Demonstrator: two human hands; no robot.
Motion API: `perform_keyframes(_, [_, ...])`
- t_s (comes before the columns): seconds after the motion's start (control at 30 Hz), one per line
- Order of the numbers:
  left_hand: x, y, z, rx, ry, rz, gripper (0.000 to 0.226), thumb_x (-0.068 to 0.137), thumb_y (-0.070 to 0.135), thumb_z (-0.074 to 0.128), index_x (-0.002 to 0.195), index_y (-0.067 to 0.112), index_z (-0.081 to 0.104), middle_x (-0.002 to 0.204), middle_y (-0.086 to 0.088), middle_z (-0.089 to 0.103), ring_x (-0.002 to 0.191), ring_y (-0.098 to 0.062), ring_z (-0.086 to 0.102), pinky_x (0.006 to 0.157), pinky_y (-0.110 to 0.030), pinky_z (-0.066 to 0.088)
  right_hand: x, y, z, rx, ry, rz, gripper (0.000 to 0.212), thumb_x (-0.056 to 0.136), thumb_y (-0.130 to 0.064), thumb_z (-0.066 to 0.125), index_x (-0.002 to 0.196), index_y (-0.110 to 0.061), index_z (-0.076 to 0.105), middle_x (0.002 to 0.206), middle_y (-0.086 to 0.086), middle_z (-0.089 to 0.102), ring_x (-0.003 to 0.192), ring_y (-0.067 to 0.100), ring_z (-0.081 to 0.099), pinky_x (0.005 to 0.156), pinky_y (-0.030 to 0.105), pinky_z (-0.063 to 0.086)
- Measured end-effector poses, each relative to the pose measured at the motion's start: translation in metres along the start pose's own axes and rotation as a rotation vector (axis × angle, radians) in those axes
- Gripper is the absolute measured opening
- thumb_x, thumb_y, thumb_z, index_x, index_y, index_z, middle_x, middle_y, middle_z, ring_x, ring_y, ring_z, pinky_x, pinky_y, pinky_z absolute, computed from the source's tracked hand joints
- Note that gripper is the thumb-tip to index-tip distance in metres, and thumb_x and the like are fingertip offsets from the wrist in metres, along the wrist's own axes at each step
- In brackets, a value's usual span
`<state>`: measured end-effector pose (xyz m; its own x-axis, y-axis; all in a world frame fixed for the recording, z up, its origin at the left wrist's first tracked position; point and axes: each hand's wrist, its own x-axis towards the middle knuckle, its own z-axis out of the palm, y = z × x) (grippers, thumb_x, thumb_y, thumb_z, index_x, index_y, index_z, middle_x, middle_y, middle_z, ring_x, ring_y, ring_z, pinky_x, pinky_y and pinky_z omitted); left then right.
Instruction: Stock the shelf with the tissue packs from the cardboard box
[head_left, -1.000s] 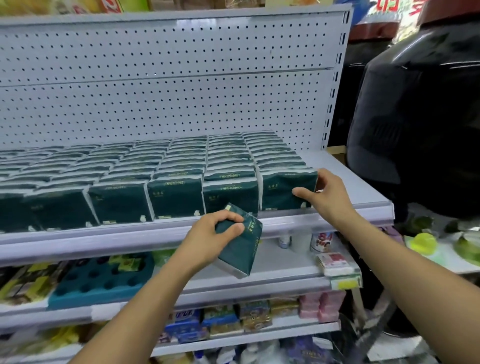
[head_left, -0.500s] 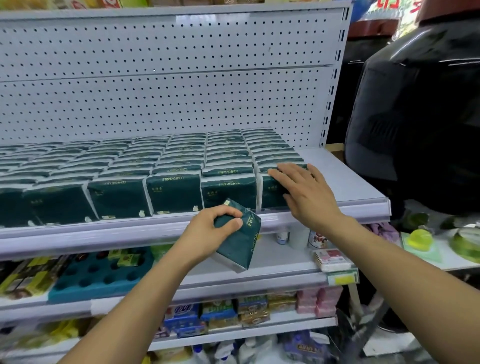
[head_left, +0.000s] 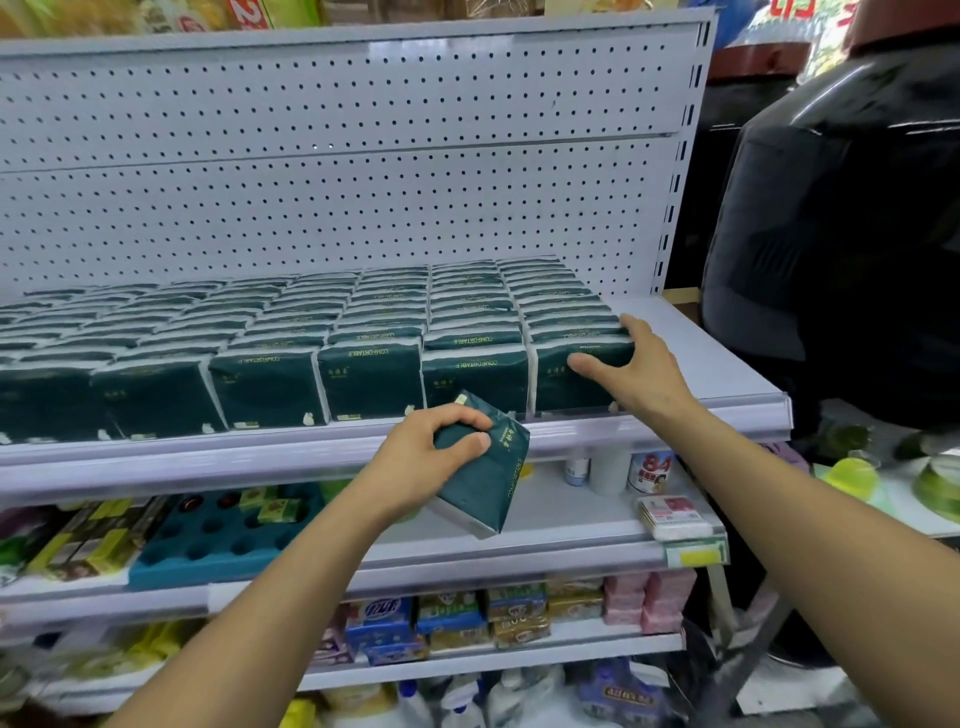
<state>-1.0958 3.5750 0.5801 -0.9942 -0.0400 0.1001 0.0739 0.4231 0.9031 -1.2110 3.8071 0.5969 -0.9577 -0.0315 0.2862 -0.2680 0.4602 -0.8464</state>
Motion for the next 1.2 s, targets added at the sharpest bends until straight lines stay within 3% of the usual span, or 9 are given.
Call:
perform_keyframes(0.1, [-0.008,0.004,-0.004,0.025,-0.036,0.005,0.020,0.095,0.018,0.062,0.110,0.030,0.068,0.109,0.011,0.062,0.094,-0.010,0.063,0.068,-0.018,0.051,-0.004,-0.005,-0.006,0.033,-0.026,0.034,0.089,0.081,-0.041,0.075,0.150,-0.022,0.023,0.144,0.001,0.040,0.120,0.020,0.046,0.065,0.018,0.052])
perform_keyframes(0.2, [-0.020,0.008,-0.013,0.037,-0.121,0.034,0.046,0.094,0.007,0.054,0.126,0.041,0.059,0.120,0.014,0.057,0.096,-0.006,0.060,0.070,-0.015,0.051,-0.012,-0.012,-0.005,-0.123,0.146,-0.115,0.087,0.084,-0.053,0.067,0.151,-0.026,0.019,0.155,-0.001,0.027,0.141,0.019,0.023,0.108,0.038,0.035])
perform_keyframes(0.3, [-0.031,0.009,-0.024,-0.027,-0.195,0.034,0.074,0.092,0.007,0.057,0.141,0.057,0.033,0.128,0.018,0.051,0.104,-0.005,0.062,0.080,-0.020,0.054,-0.031,-0.034,0.006,-0.153,0.205,-0.422,0.055,0.090,-0.039,0.063,0.139,-0.023,0.043,0.138,-0.005,0.047,0.129,0.013,0.038,0.108,0.037,0.034])
perform_keyframes(0.4, [-0.038,0.006,-0.036,-0.054,-0.167,0.043,0.086,0.091,0.011,0.066,0.146,0.055,0.017,0.123,0.015,0.057,0.105,-0.004,0.064,0.088,-0.027,0.055,-0.055,-0.062,0.025,-0.069,-0.107,-0.558,0.025,0.091,-0.030,0.064,0.116,-0.025,0.064,0.105,-0.012,0.067,0.094,0.000,0.058,0.081,0.023,0.047])
perform_keyframes(0.6, [-0.048,-0.011,-0.069,-0.228,0.077,0.065,0.067,0.088,0.005,0.068,0.137,0.039,0.036,0.123,0.001,0.062,0.107,-0.016,0.064,0.089,-0.046,0.057,-0.077,-0.081,0.067,0.130,-0.340,-0.137,0.067,0.075,-0.059,0.071,0.131,-0.028,0.049,0.105,-0.007,0.068,0.093,0.007,0.065,0.080,0.031,0.055])
perform_keyframes(0.77, [-0.051,-0.028,-0.093,-0.261,0.066,0.133,0.059,0.088,0.009,0.071,0.133,0.030,0.039,0.122,0.000,0.061,0.109,-0.013,0.064,0.087,-0.031,0.056,-0.092,-0.100,0.105,0.275,-0.493,-0.109,0.031,0.080,-0.014,0.077,0.107,-0.010,0.062,0.096,0.002,0.074,0.094,0.018,0.070,0.083,0.036,0.057])
perform_keyframes(0.93, [-0.025,-0.032,-0.160,0.115,0.442,0.246,0.035,0.097,0.022,0.057,0.129,0.030,0.047,0.107,0.009,0.060,0.099,-0.006,0.057,0.086,-0.026,0.043,-0.062,-0.132,0.114,-0.093,-0.021,-0.461,0.020,0.084,-0.029,0.071,0.096,-0.024,0.056,0.087,-0.004,0.060,0.084,0.022,0.056,0.073,0.041,0.047])
perform_keyframes(1.07, [-0.008,-0.040,-0.190,0.345,0.395,0.296,0.031,0.099,0.025,0.053,0.130,0.029,0.055,0.126,0.013,0.056,0.119,-0.004,0.048,0.101,-0.030,0.040,-0.047,-0.154,0.131,-0.451,-0.141,-0.645,0.027,0.085,-0.031,0.072,0.106,-0.021,0.060,0.088,-0.005,0.059,0.090,0.027,0.057,0.077,0.035,0.037])
perform_keyframes(1.2, [0.005,-0.044,-0.193,0.409,0.286,0.368,0.032,0.098,0.021,0.053,0.129,0.029,0.057,0.128,0.018,0.053,0.123,-0.003,0.043,0.108,-0.031,0.036,-0.041,-0.162,0.155,-0.829,-0.255,-0.630,0.039,0.092,-0.034,0.064,0.128,-0.023,0.054,0.120,0.002,0.062,0.112,0.028,0.051,0.096,0.035,0.029])
